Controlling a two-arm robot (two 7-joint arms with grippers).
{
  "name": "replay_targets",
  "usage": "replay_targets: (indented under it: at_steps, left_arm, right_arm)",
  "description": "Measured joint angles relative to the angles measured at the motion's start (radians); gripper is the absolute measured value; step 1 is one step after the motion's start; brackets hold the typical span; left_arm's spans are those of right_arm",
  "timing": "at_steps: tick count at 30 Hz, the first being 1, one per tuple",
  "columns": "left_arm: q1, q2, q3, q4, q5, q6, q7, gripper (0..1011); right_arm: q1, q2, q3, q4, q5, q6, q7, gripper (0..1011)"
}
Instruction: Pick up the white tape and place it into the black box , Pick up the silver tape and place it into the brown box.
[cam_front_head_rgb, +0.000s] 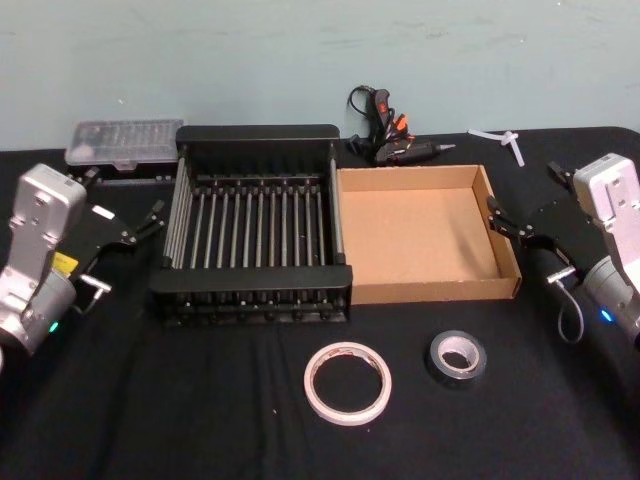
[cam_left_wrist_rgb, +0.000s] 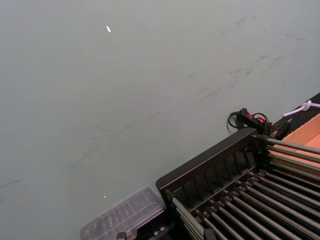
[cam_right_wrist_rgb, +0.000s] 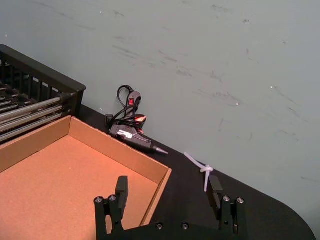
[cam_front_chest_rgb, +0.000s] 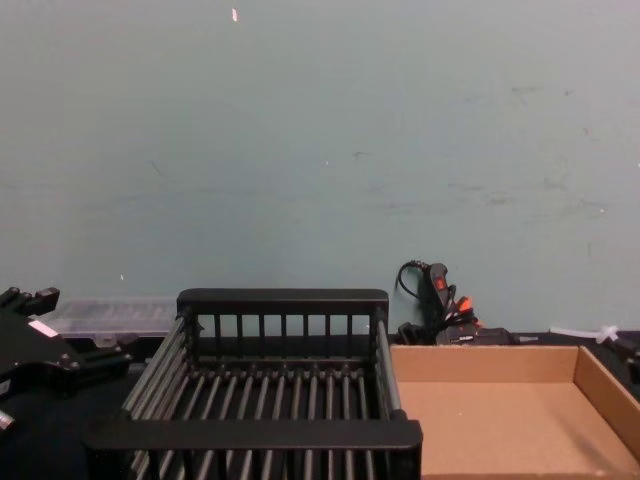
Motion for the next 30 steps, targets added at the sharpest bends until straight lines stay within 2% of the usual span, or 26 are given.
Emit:
replay_targets:
  at_steps: [30]
  left_arm:
    - [0.000, 0.000, 0.000, 0.000, 0.000, 0.000, 0.000, 1001]
  right_arm:
    - [0.000, 0.000, 0.000, 0.000, 0.000, 0.000, 0.000, 1002]
